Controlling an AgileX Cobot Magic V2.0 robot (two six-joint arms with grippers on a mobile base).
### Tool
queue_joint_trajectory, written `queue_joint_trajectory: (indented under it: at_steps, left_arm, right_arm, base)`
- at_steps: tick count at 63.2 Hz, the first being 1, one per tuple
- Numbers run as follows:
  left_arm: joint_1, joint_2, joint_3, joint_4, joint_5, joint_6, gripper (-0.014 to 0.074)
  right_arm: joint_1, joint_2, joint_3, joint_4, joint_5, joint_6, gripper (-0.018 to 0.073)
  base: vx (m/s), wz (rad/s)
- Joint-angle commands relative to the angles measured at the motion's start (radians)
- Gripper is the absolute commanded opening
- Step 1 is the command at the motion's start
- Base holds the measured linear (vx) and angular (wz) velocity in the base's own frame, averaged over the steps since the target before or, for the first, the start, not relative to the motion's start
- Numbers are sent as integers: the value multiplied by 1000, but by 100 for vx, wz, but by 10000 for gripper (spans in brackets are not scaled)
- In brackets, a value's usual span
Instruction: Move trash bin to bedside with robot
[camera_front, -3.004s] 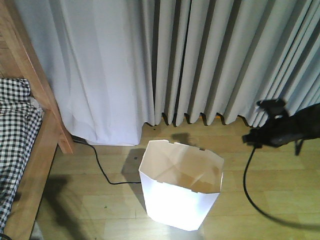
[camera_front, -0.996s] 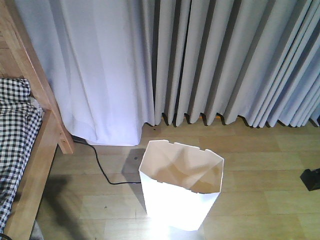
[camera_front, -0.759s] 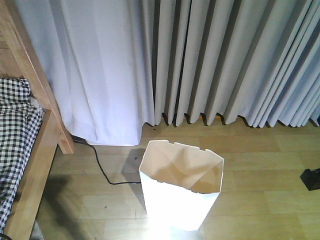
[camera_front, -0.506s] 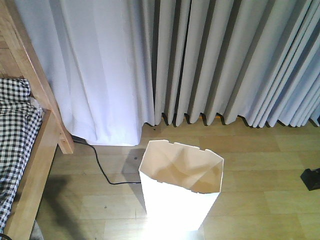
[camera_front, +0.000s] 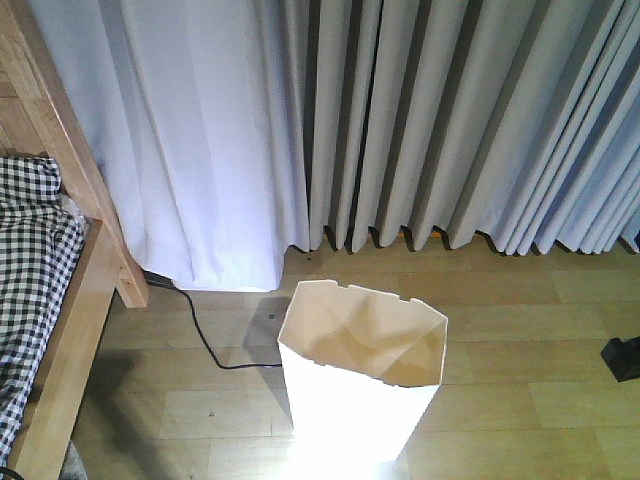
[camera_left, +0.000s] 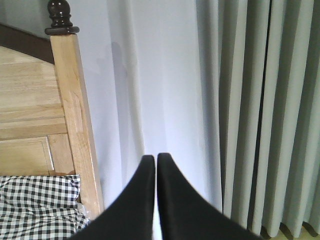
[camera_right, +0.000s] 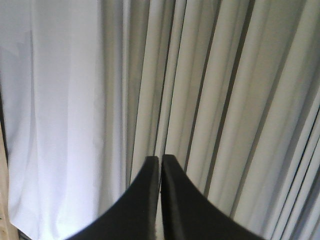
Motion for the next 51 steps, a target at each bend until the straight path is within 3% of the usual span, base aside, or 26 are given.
queue_joint_trajectory:
  at_steps: [1,15,26,32,48,51]
  left_arm:
    - [0,-7,12,-10,-74,-14,-6]
    - [0,-7,12,-10,-74,-14,-6]
    - [0,-7,12,-10,-74,-14,-6]
    - [0,-7,12,-10,-74,-14,-6]
    - [0,-7,12,-10,-74,-14,-6]
    - [0,-7,12,-10,-74,-14,-6]
  right_arm:
    - [1,6,-28,-112,-38,89,-8]
    - [-1,6,-28,-708,-47,718,-8]
    - [-2,-30,-16,-1029,-51,1035,-8]
    - [-2,-97,43,-1103,-78,1103,-8]
    - [-2,-344,262,-1104,-91,1172,-8]
    - [-2,-385,262,-1112,-28,1188,-8]
  base:
    - [0,0]
    - [0,0]
    - [0,0]
    - [0,0]
    - [0,0]
    - [0,0]
